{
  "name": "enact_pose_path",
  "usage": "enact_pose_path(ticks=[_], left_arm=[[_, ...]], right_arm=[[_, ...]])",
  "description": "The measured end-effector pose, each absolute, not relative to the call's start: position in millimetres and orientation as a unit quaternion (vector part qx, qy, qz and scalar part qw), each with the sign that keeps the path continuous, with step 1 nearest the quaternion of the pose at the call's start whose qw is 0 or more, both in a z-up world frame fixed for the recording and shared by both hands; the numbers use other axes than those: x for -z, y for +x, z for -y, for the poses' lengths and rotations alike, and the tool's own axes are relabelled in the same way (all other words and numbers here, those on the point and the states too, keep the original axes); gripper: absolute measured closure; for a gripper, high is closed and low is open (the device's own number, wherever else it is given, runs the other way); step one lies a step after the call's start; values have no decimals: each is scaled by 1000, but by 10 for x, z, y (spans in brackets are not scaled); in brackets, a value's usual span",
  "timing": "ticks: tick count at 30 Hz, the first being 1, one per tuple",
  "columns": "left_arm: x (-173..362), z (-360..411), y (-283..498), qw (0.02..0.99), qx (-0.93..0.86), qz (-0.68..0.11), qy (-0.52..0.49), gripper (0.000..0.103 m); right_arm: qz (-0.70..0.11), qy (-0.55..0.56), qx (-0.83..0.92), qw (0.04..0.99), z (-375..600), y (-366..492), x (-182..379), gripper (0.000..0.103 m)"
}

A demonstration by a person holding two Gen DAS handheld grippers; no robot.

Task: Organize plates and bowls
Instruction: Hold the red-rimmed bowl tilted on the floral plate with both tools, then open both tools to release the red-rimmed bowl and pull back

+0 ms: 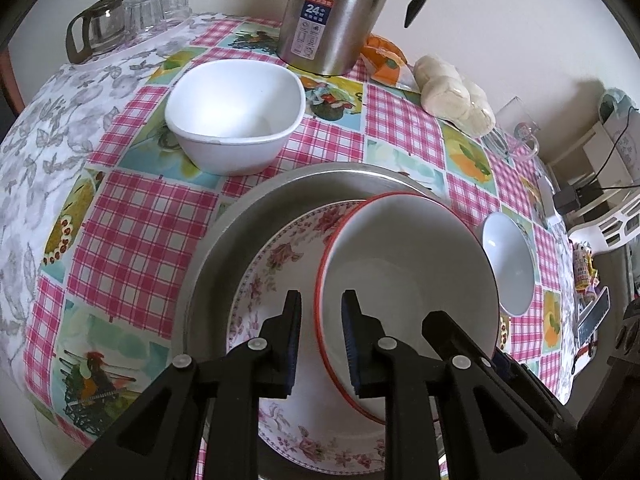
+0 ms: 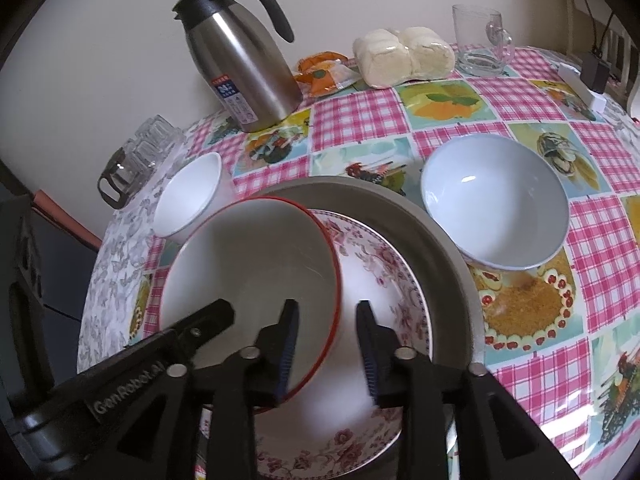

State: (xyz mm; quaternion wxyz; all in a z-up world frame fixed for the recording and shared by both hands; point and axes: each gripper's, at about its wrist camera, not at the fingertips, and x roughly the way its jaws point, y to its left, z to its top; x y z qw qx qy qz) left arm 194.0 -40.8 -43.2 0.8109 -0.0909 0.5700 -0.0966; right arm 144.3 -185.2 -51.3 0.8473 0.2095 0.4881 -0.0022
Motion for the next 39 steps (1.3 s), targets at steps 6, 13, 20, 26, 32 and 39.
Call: enact_pose_path(ticks=[6,13,20,26,32,39], left_arm=[[357,371,1930,818,86,-561,-89,72],[197,298,1883,832,78,-542,-94,51],[55,215,1869,846,58,-522,-91,35],[2,92,1877,859,27,-504,-82,19],[8,-31,1903,862,8,-498,-88,16],[-12,-318,1932,866,-33,-488,-108,9]], right_arm=[[-483,210,17,850,1905,1418,450,47],[-465,218,31,858,2015,1370,316,24],[-446,211,37,869,2045,1327,182,11],[-447,203,34,870,2015,1336,180,3],[-443,192,29,875,1955,1326,162,0],[-434,175,28,883,1876,1313,79,0]])
